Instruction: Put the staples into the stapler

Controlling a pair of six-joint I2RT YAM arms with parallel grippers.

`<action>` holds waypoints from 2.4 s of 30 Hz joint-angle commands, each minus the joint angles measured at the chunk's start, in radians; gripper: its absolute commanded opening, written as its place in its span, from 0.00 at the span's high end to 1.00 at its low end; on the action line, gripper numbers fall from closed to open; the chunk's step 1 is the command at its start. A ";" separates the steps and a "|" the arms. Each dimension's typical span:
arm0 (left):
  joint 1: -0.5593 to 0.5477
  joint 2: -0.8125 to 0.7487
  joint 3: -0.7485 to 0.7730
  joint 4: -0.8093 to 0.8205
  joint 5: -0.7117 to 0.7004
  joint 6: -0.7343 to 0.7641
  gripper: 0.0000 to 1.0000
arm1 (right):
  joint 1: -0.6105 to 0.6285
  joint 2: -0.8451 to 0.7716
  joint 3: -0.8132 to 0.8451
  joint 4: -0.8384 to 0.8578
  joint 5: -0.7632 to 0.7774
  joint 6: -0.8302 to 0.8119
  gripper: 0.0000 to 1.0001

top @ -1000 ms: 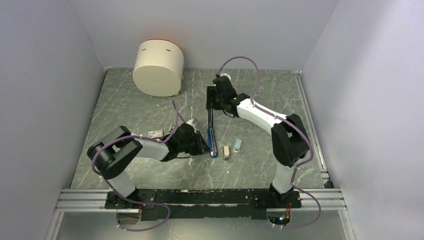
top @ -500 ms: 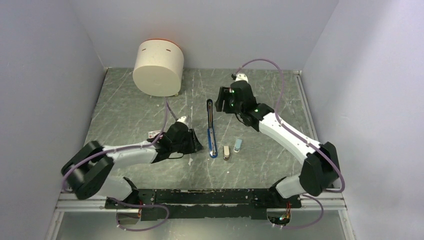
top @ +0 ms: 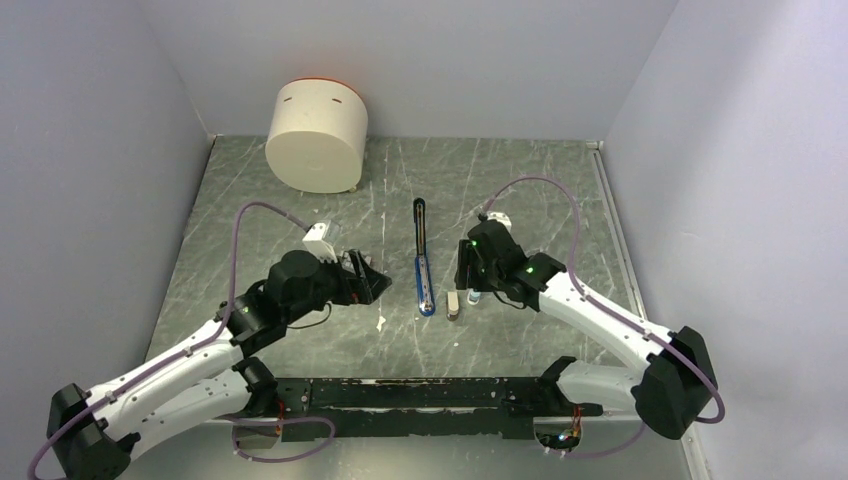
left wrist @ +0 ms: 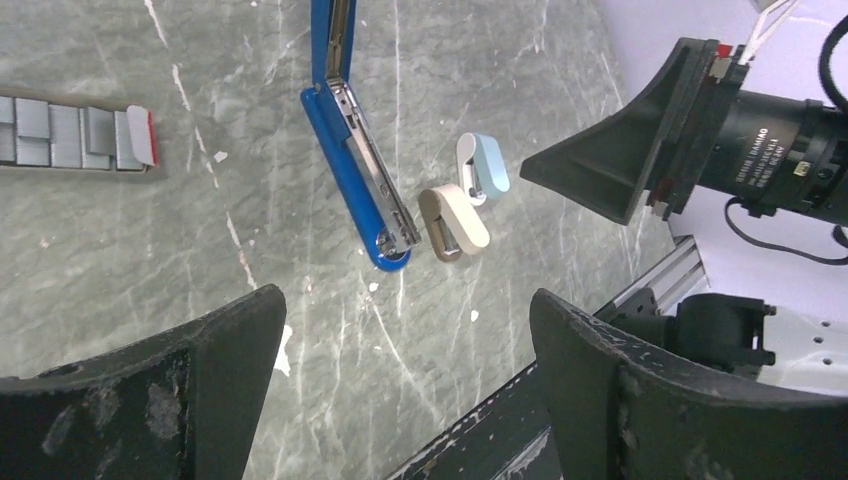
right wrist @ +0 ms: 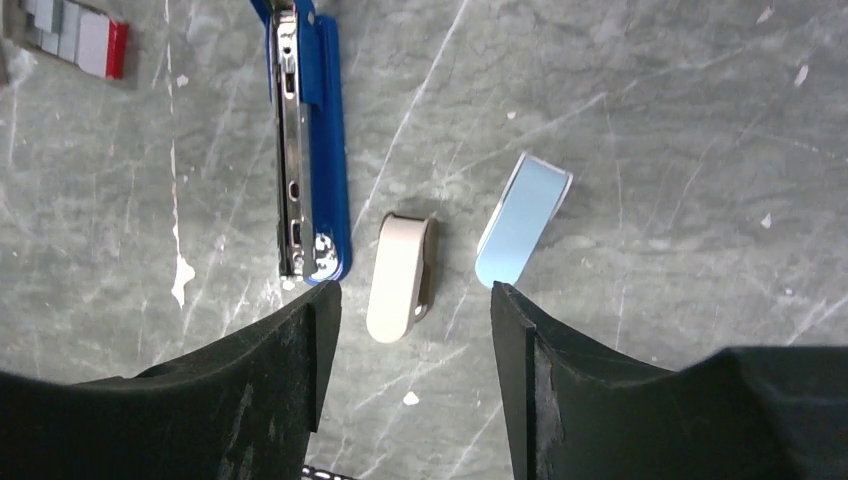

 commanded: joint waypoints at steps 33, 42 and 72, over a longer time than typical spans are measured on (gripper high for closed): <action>0.006 0.042 0.020 -0.046 0.143 0.086 0.10 | 0.069 0.234 -0.006 -0.053 0.226 0.252 0.52; 0.005 0.056 0.006 -0.016 0.187 0.015 0.09 | 0.054 0.237 -0.061 0.026 0.230 0.246 0.65; -0.107 0.767 0.483 0.221 0.277 -0.069 0.51 | -0.270 -0.172 -0.234 0.229 -0.163 0.296 0.83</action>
